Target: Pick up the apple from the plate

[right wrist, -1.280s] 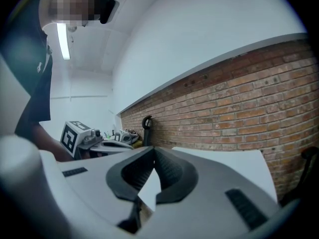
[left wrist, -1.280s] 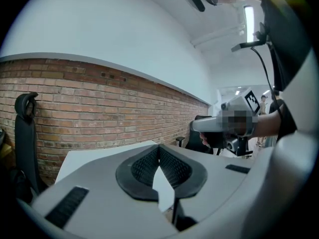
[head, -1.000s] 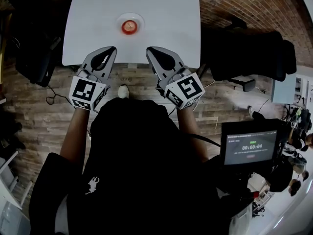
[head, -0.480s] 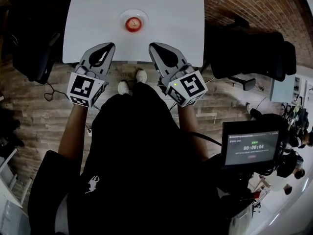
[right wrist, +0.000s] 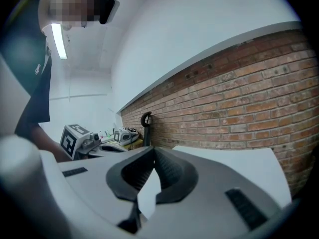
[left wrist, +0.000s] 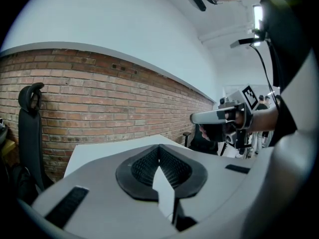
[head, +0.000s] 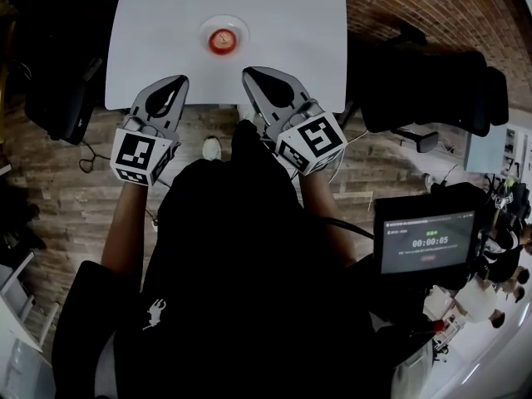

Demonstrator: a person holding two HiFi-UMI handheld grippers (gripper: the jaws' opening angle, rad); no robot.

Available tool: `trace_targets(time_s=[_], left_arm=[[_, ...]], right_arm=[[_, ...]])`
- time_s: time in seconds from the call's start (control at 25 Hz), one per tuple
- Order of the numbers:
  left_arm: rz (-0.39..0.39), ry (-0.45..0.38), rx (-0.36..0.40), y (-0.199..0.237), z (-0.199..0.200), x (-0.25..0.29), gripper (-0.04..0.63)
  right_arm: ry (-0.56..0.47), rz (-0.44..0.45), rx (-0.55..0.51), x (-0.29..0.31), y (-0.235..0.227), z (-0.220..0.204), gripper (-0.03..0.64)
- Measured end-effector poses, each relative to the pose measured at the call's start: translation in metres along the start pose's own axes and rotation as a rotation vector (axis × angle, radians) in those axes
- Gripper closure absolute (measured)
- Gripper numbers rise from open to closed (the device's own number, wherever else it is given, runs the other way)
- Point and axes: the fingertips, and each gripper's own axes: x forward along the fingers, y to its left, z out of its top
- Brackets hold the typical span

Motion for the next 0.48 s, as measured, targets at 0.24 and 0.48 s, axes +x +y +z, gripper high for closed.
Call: trace_targets(time_s=[0.24, 0.48], left_arm=[[0.031, -0.005, -0.011, 0.000, 0.006, 0.022, 0.589], [0.057, 0.032, -0.050, 0.005, -0.001, 0.049, 0.589]], right_arm=[[-0.001, 0.042, -0.007, 0.005, -0.022, 0.007, 0.612], [0.030, 0.086, -0.003, 0.019, -0.049, 0.007, 0.612]])
